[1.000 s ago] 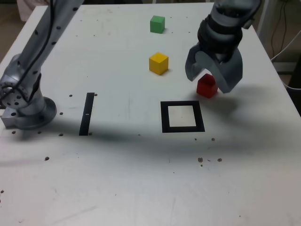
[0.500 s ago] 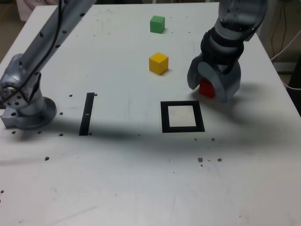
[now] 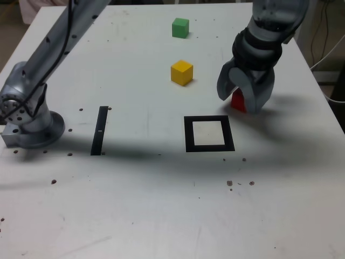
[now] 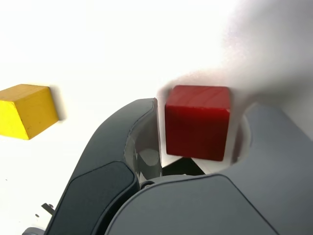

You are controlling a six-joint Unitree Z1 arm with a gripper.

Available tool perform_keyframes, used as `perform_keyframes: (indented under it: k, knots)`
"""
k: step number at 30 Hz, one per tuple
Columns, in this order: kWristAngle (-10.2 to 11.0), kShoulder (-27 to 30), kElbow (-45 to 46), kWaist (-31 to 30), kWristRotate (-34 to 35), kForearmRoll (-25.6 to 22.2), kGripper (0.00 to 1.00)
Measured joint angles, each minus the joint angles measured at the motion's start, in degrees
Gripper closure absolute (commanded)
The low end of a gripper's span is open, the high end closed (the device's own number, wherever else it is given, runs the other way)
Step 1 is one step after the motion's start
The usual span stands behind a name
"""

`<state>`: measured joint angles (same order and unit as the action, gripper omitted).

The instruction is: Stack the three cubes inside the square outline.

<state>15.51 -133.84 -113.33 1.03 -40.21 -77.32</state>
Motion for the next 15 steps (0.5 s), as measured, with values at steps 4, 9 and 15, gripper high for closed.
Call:
perform_keyframes:
  k: [4, 9, 15]
  knots:
    - [-0.3, -0.6, -0.1, 0.1, 0.0, 0.0, 0.63]
    - [-1.7, -0.6, -0.5, 0.3, 0.0, 0.2, 0.77]
    - [-3.4, -0.5, -0.8, 0.5, -0.1, 0.7, 0.87]
